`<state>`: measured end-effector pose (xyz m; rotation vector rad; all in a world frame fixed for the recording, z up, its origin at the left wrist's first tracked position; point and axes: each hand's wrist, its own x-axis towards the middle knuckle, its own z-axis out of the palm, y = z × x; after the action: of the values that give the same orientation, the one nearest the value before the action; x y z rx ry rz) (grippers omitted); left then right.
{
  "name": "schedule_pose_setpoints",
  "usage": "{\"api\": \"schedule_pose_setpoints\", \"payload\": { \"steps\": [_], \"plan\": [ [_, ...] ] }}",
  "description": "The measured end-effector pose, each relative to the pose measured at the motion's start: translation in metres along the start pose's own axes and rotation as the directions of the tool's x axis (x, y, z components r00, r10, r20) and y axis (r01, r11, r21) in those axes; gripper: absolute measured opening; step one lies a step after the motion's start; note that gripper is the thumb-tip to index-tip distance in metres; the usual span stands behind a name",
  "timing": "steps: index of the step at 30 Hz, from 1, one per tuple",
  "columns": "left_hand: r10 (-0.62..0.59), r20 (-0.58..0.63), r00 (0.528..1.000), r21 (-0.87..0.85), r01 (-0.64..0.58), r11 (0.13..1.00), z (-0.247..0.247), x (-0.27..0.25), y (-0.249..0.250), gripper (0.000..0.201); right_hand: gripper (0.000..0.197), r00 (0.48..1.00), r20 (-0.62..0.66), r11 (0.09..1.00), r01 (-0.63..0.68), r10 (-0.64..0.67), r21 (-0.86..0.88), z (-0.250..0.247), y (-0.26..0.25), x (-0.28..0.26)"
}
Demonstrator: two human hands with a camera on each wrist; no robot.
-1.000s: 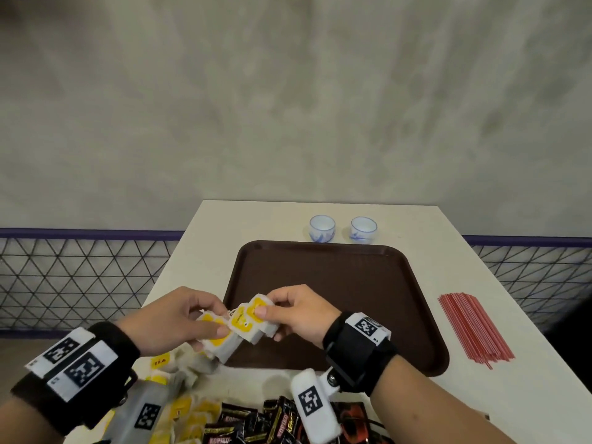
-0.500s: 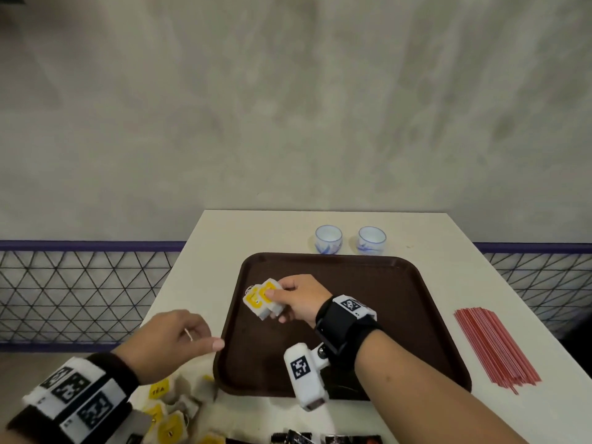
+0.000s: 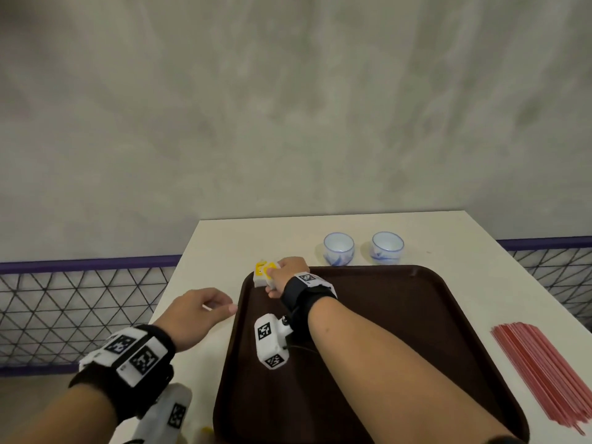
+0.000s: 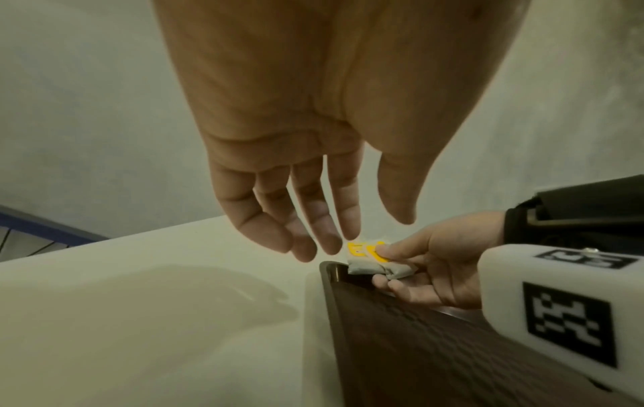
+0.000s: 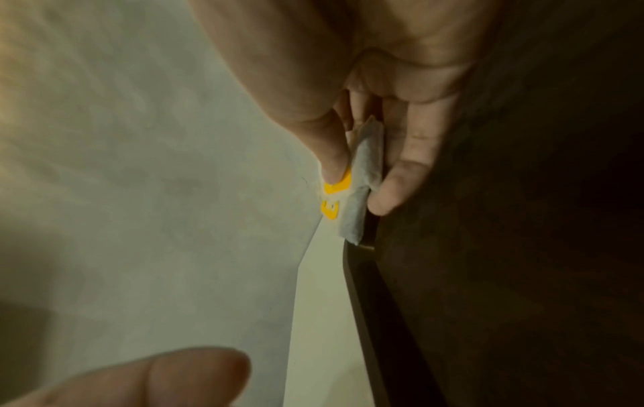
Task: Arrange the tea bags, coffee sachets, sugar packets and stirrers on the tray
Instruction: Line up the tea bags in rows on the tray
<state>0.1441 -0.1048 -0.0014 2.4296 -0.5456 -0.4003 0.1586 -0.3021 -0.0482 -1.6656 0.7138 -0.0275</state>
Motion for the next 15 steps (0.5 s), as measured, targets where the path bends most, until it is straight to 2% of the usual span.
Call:
{"api": "schedule_pose_setpoints", "payload": {
  "steps": [4,6,11,15],
  "plan": [
    [-0.029,-0.014,0.999,-0.038,0.028,0.999,0.006,0.016,-0.004,0.015,0.036,0.997,0.078,0.996,-0.015,0.022,-0.087,-0.001,0.001,0.015],
    [-0.03,-0.023,0.999,-0.052,0.029,0.998,0.01,0.019,-0.007,0.015,0.035,0.998,0.057,0.993,-0.017,0.024,-0.118,0.001,0.004,0.018],
    [-0.018,-0.029,0.999,-0.033,0.017,0.999,0.016,0.029,-0.01,0.016,0.017,0.999,-0.039,0.989,-0.02,0.015,-0.146,0.008,0.005,0.021],
    [-0.006,-0.02,1.0,-0.031,0.005,0.999,0.021,0.04,-0.004,0.018,0.024,0.996,-0.081,0.978,0.023,-0.041,-0.208,0.0,0.002,0.02]
  ]
}}
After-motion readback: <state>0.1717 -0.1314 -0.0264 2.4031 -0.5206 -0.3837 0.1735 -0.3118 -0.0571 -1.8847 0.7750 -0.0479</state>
